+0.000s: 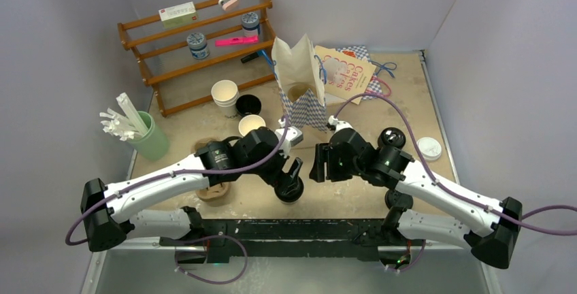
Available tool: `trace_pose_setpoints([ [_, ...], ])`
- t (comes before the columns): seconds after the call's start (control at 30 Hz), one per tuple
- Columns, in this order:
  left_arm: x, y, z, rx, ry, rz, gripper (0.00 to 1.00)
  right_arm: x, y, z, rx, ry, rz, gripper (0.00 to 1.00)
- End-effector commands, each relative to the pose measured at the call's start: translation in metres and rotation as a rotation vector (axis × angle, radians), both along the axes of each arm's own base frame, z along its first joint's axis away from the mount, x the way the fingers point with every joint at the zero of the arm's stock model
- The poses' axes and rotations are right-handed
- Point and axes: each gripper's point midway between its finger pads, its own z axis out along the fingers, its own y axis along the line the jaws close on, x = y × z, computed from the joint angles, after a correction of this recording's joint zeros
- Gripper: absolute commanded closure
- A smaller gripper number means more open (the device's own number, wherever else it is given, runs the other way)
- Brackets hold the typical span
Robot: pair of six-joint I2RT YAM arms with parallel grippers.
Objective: Pack the takeout coffee
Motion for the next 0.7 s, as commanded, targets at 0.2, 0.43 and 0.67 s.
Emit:
trace_pose_setpoints([
  [0.2,-0.004,-0.014,0.005,0.016,-0.258,-0.420,0.11,-0.006,-0.017,-0.018,-0.023,0.122,-0.020,0.39],
  [0.43,-0.007,-0.015,-0.020,0.119,-0.182,-0.488,0.08,-0.005,-0.022,-0.015,-0.042,0.120,-0.022,0.39],
  [0.67,0.002,-0.016,-0.032,0.168,-0.137,-0.405,0.06,-0.003,-0.028,-0.013,-0.055,0.112,-0.033,0.39],
])
